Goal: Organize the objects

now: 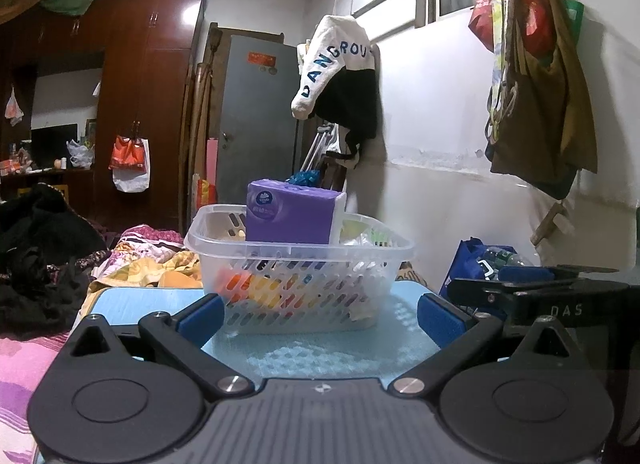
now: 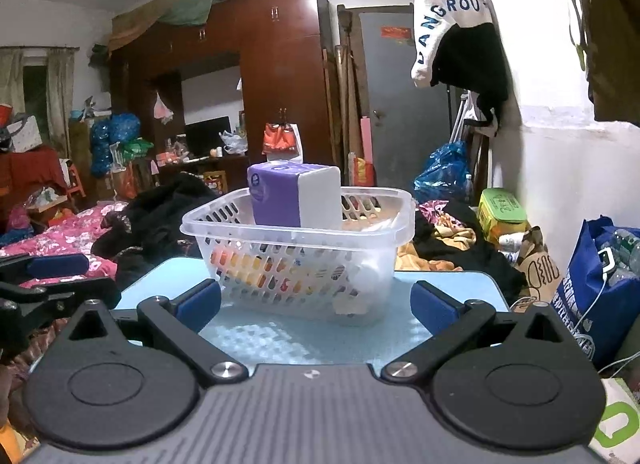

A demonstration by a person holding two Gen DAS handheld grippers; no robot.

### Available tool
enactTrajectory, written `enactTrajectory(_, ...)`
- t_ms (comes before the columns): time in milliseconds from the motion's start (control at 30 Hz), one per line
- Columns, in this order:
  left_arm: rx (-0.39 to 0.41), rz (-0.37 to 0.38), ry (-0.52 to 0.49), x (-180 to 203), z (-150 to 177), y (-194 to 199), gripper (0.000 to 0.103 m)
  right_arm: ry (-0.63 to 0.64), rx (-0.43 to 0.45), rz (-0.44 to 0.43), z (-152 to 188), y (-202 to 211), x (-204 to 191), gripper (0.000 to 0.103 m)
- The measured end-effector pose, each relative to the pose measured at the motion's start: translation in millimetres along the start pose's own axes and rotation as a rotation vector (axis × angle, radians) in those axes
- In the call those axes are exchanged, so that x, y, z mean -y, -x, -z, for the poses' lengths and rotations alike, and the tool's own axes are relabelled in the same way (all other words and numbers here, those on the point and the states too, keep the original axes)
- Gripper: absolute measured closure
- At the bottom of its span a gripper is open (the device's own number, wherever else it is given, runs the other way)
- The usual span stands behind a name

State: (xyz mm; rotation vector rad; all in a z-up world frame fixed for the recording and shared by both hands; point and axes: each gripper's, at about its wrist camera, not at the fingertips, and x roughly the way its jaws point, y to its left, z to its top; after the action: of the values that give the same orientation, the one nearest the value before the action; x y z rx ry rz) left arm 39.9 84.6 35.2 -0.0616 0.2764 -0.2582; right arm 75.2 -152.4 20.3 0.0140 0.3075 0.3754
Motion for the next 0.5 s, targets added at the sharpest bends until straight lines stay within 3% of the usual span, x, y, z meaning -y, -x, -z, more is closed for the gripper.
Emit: enactTrajectory(500,-0.001,-0.019,-0.013,2.5,1.3,-0.3,0.0,-0.008,0.003,-0.01,0.5,2.5,2.7,0.0)
